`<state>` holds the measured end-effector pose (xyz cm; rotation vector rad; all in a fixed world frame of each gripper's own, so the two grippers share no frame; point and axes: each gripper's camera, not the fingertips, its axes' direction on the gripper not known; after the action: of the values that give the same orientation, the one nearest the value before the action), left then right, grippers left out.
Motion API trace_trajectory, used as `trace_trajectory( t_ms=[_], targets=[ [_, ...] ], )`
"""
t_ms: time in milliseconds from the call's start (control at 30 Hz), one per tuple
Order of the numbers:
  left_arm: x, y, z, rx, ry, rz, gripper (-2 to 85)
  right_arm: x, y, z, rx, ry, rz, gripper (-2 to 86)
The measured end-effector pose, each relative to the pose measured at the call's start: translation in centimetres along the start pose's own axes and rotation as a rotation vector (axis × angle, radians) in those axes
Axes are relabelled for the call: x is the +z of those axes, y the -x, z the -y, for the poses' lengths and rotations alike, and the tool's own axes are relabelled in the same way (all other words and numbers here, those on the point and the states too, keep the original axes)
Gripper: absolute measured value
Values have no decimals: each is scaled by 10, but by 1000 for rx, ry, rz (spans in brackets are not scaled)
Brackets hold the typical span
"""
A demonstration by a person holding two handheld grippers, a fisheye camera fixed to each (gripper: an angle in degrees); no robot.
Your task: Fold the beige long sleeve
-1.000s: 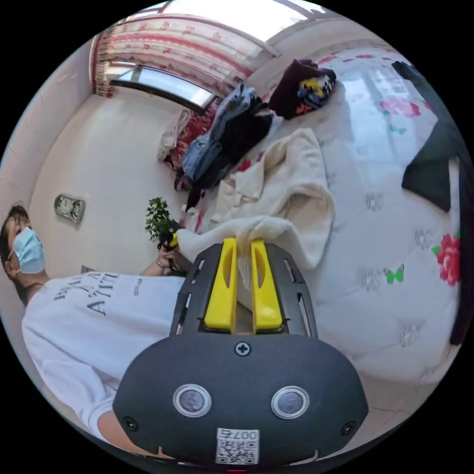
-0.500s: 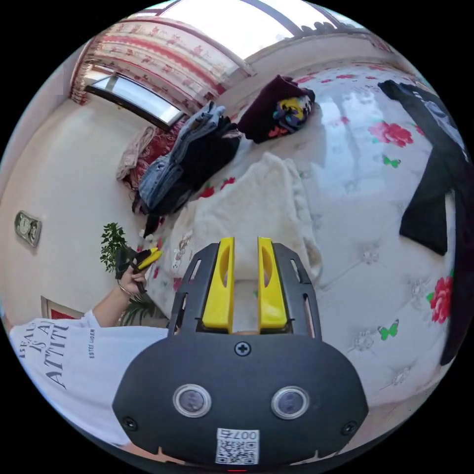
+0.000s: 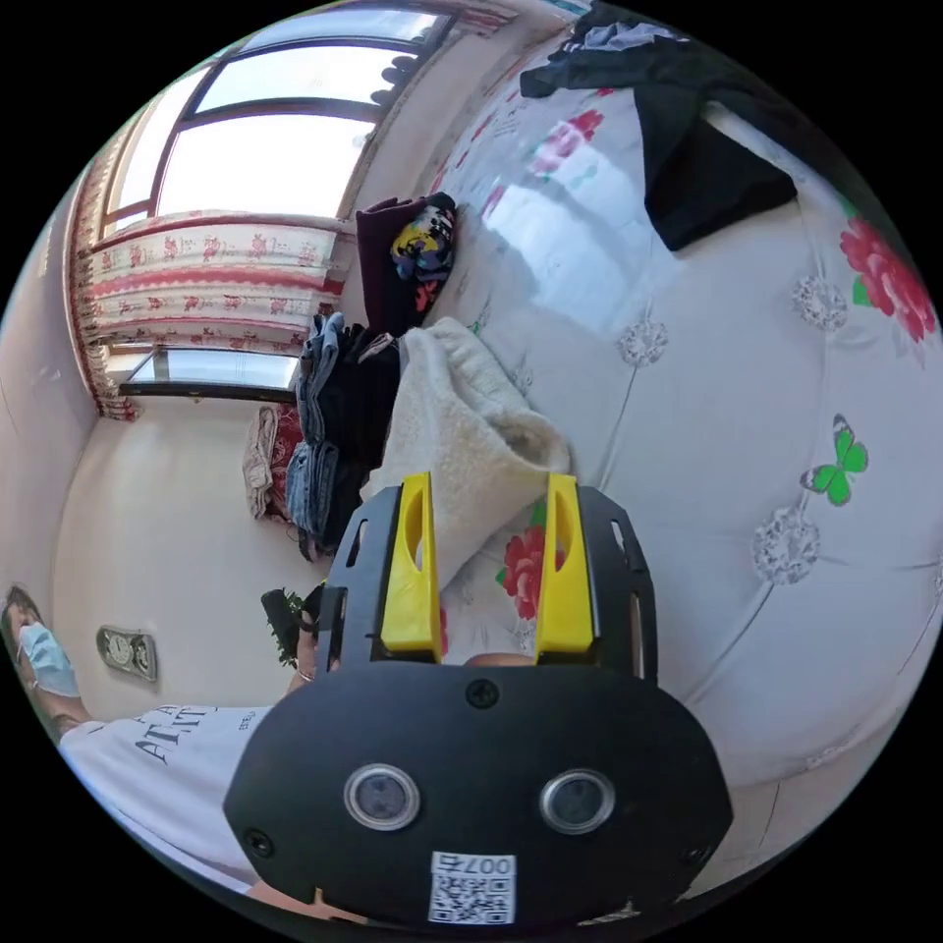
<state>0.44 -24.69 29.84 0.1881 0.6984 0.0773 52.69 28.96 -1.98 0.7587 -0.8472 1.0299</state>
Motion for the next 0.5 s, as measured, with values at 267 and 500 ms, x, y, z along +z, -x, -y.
trace_trajectory(
  t_ms=[267,500],
  targets=[
    [77,-6,0,76,136,86,78,-6,-12,-18,137,-143,48,120],
    [72,-32,-19,148,154,190,84,-9,-25,-47,156,-67,-43,116]
  ],
)
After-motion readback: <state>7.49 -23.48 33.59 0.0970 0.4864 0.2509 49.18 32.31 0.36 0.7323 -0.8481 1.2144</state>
